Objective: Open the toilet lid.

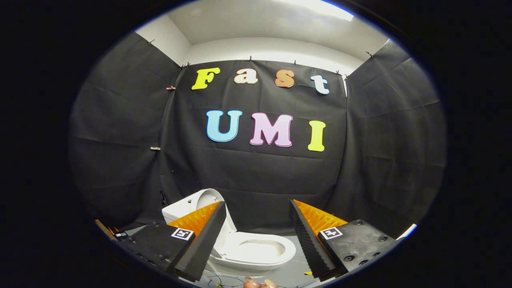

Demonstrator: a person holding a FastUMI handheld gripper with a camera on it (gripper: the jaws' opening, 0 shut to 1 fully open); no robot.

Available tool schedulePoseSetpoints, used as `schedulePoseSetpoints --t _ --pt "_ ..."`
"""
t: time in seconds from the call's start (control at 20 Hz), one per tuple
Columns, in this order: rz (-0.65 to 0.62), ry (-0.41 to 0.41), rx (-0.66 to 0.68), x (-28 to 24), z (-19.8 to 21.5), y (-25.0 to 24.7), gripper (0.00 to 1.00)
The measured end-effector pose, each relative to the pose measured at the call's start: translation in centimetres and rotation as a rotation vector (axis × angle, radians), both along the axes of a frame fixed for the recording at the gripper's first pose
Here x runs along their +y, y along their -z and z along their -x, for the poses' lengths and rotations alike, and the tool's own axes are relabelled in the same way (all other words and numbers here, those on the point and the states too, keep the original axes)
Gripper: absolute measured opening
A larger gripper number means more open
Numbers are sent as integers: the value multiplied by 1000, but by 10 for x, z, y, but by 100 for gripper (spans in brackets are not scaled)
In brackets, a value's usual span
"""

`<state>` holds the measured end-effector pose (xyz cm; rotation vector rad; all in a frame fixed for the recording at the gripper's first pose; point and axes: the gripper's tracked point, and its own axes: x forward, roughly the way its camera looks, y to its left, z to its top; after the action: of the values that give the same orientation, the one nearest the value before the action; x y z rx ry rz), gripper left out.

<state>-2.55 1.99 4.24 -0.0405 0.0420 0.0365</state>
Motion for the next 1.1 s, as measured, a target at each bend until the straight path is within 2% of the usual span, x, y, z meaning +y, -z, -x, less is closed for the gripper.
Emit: schedulePoseSetpoints --t 0.4,0.65,1.1 --pt "-12 -8 8 2 -1 7 98" --pt "40 0 7 2 -1 10 99" --pt "-19 32 -14 -7 2 3 98"
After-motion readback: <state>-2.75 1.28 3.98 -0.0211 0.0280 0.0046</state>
